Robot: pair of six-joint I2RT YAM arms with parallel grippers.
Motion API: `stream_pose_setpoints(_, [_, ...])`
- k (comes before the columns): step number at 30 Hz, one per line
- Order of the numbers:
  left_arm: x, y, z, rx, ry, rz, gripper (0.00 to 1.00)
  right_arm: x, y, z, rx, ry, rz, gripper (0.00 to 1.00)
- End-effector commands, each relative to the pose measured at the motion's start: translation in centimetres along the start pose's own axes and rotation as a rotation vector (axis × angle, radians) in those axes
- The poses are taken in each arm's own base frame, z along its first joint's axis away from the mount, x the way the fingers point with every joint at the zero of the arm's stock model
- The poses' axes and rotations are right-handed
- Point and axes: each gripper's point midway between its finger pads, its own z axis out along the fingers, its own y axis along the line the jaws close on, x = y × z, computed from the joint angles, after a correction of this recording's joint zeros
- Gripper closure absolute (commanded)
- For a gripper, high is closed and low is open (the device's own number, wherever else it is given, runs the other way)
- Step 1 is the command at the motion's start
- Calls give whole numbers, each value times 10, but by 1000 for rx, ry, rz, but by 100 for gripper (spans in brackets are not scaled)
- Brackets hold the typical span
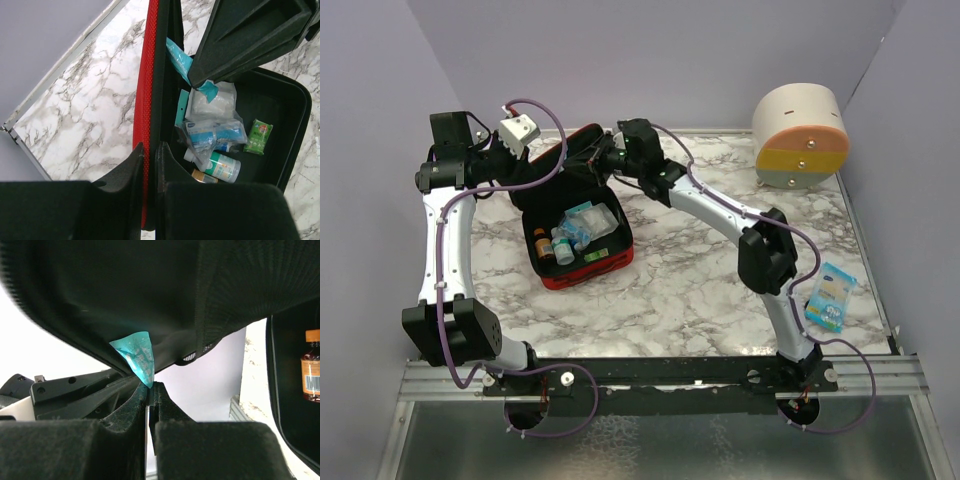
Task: Organize the medicine kit
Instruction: Place the medical item at the medicine box.
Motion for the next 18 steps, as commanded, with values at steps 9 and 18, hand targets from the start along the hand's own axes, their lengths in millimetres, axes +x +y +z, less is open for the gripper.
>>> stream_pose_setpoints(9, [40,-18,8,61,119,-115,100,31,-34,20,47,27,220,99])
stream_pose_setpoints(18, [43,-22,7,66,120,-121,100,20,-22,23,-14,-21,273,99])
